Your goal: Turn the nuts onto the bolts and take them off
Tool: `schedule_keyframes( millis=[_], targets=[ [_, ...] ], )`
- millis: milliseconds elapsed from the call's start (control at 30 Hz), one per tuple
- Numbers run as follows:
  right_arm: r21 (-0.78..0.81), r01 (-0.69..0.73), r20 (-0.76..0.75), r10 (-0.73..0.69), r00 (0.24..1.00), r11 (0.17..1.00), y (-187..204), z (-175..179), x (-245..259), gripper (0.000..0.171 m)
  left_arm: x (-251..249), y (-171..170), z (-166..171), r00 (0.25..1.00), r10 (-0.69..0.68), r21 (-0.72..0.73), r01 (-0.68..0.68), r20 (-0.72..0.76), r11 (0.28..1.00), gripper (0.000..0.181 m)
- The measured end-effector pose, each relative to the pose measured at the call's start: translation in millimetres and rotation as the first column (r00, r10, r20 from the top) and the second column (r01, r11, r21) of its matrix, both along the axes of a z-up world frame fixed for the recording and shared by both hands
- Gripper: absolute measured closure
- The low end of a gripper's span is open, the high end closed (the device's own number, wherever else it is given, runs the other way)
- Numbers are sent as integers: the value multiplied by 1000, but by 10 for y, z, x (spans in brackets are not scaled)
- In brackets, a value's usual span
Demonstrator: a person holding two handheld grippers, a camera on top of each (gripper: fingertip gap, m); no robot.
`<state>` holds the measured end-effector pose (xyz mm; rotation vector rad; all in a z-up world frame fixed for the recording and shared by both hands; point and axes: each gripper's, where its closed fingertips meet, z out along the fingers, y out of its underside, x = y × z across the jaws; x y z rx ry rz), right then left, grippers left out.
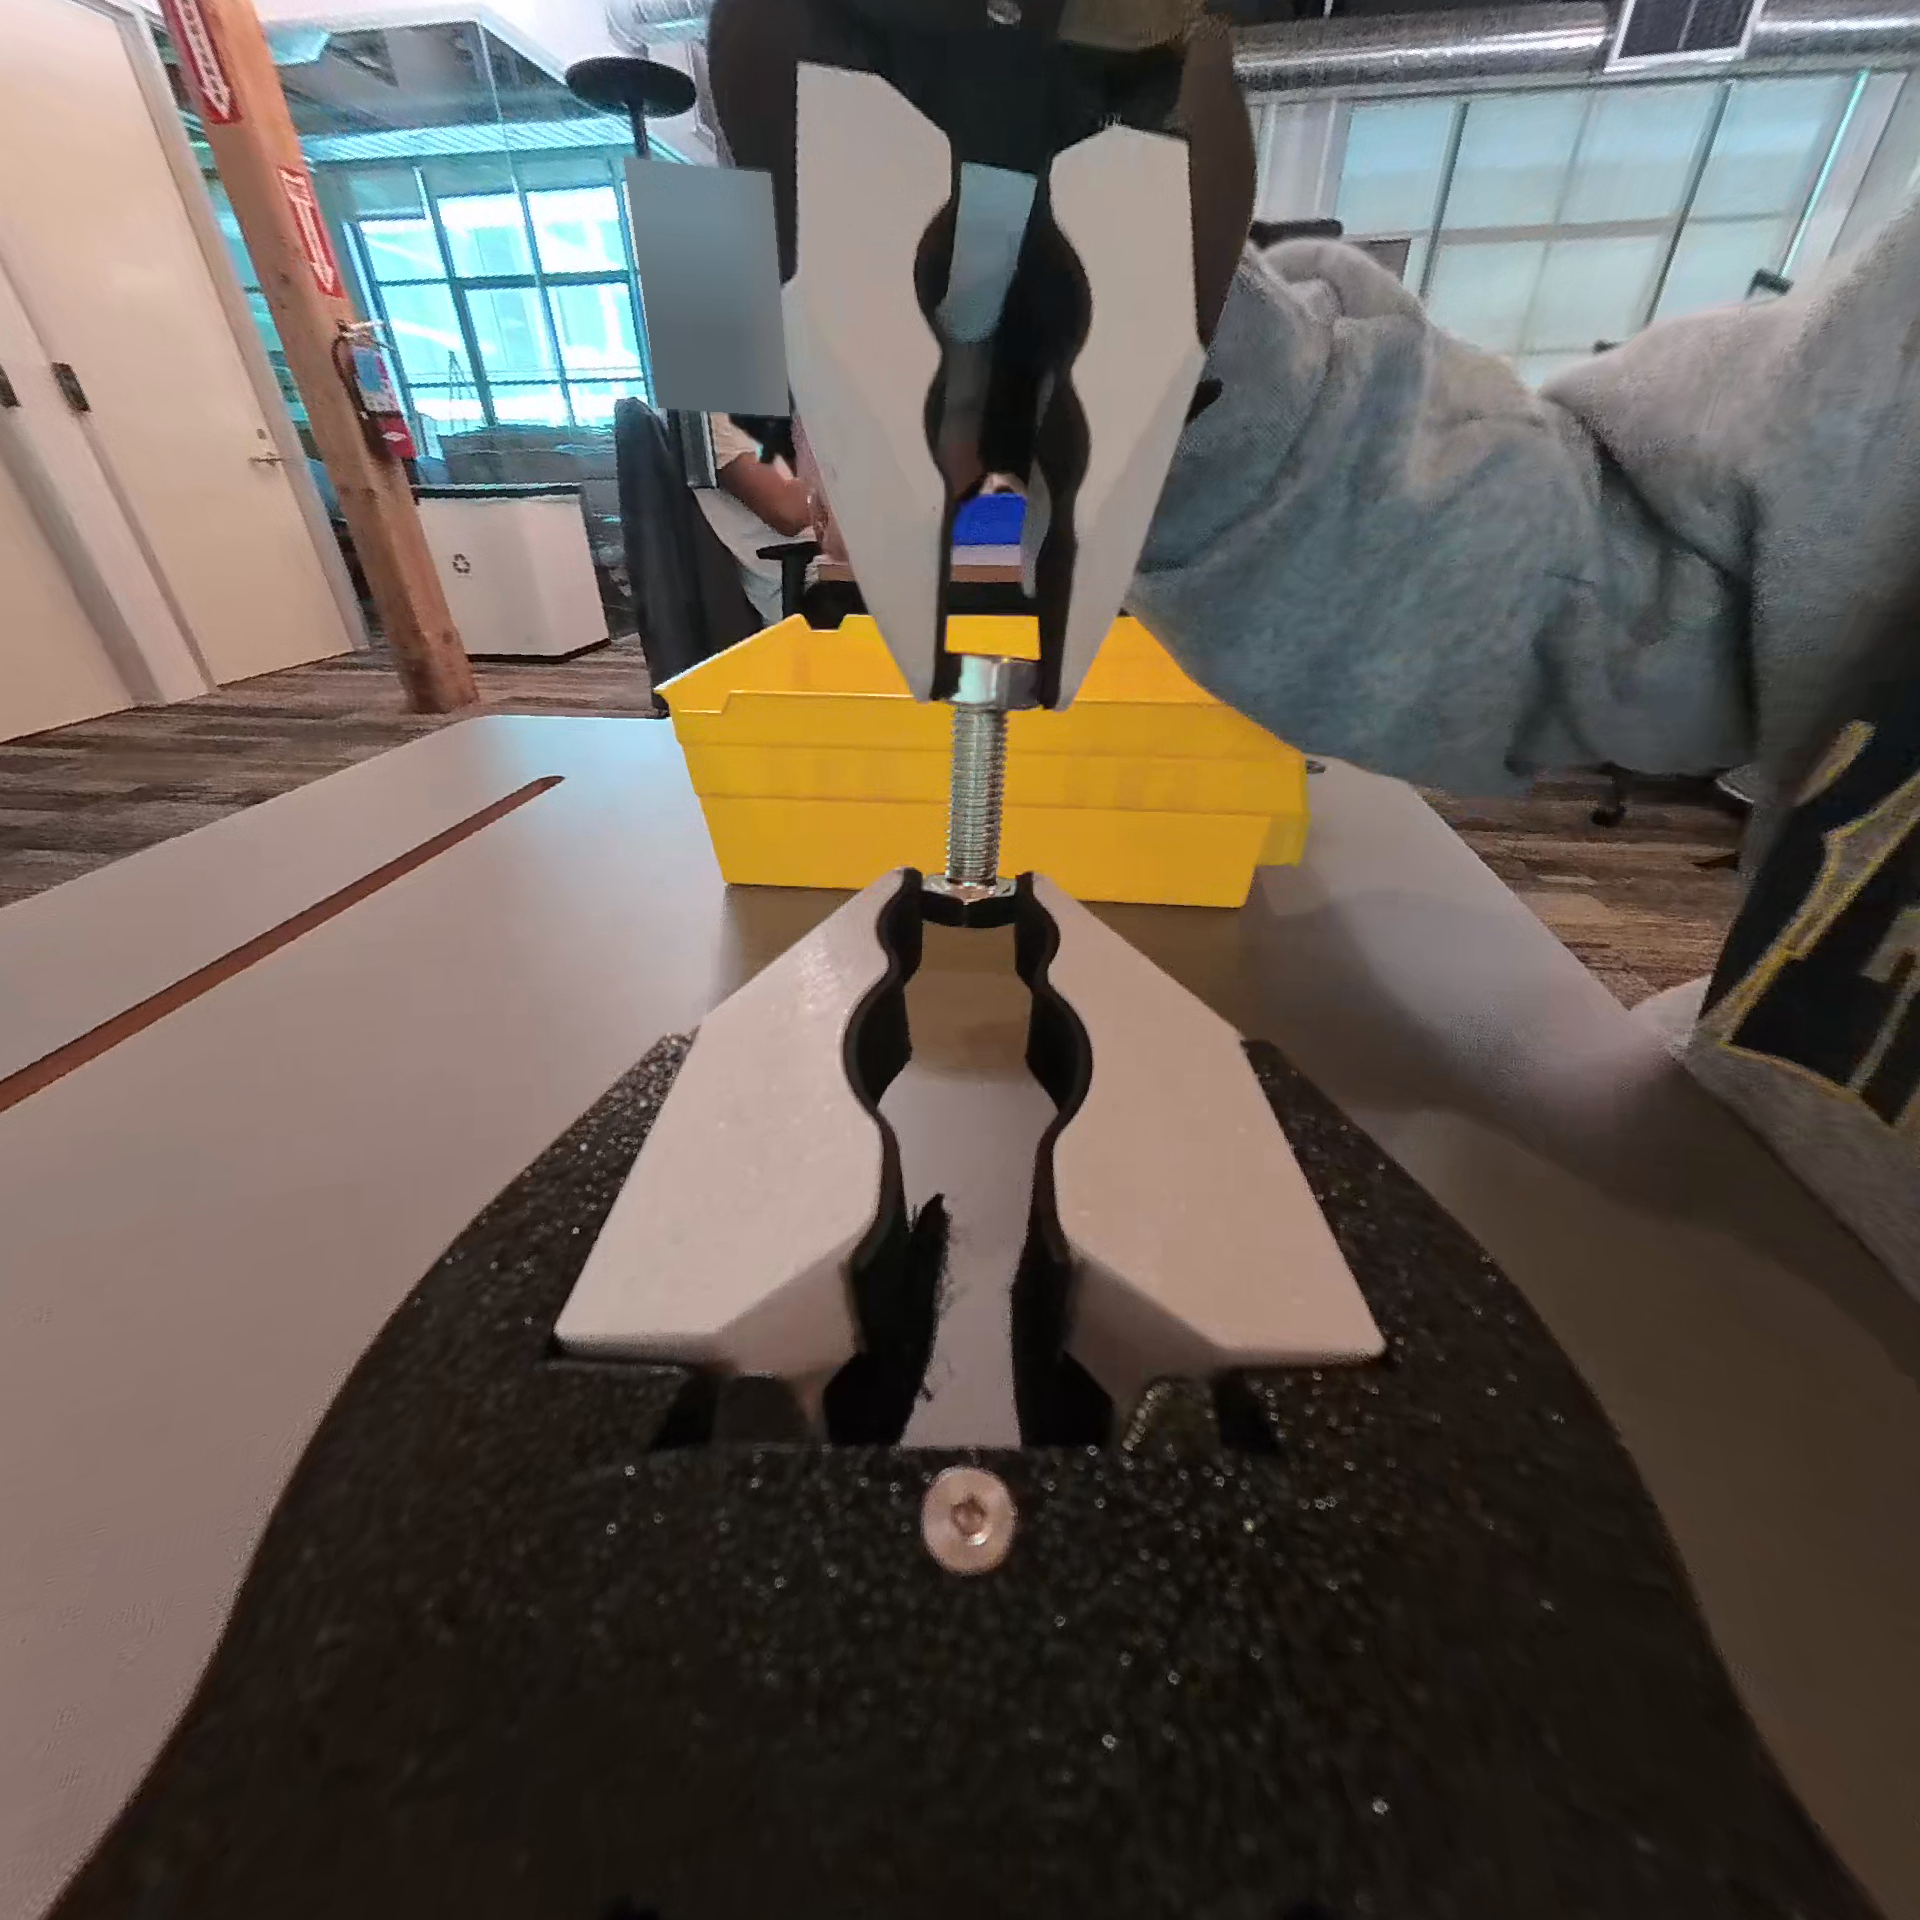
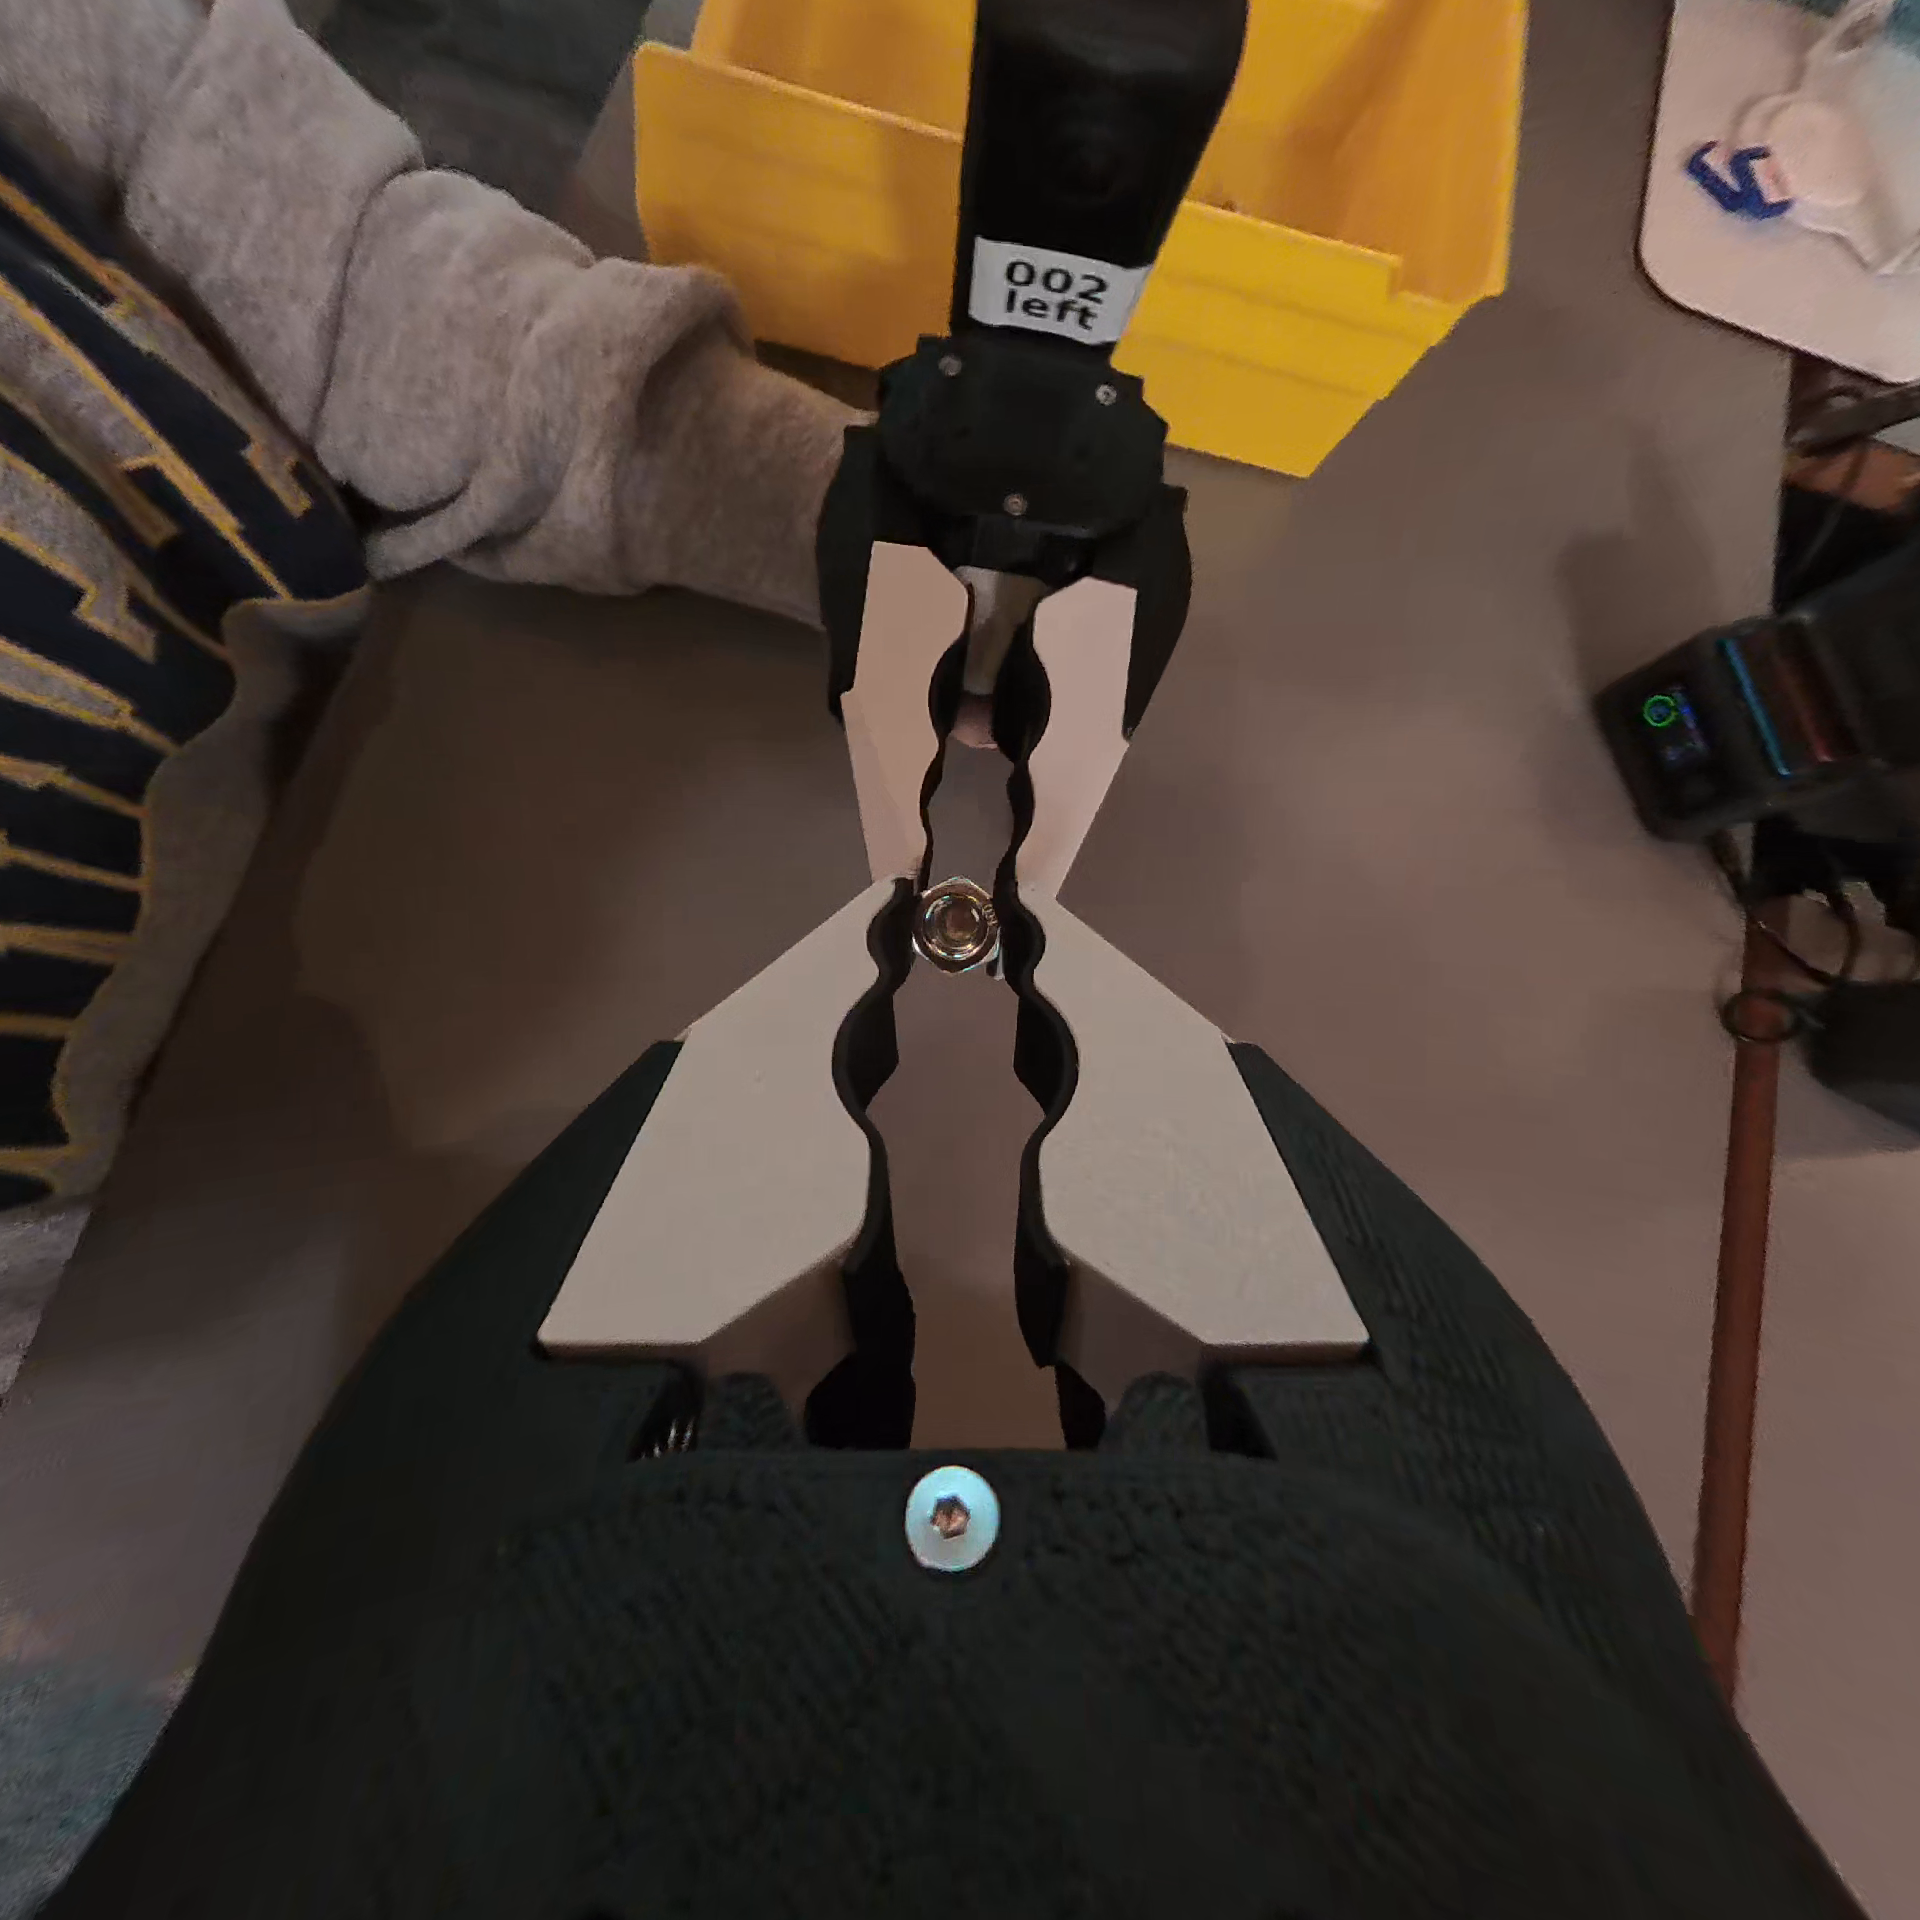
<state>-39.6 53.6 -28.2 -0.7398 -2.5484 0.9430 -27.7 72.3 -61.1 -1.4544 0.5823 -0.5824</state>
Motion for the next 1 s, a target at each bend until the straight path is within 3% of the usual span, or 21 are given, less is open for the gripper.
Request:
schedule_keyframes(
  millis=[267,533,667,800,1000],
  targets=[
    [96,-157,70,150,986,983,-69,12,83,155,97,-94,33,994,-102,-18,103,44,995,166],
    [16,-175,76,173,982,984,-84,5,106,155,120,-95,44,991,-115,-11,116,65,993,166],
    [-4,-61,39,62,997,998,2,29,-2,155,20,-4,67,995,-32,3,31,92,999,166],
    [-55,159,24,-157,987,986,120,43,-189,155,-152,105,76,989,101,3,-102,105,995,166],
    [-161,485,-1,-492,871,860,223,86,-397,155,-319,210,113,958,264,19,-268,112,963,166]
  ],
)
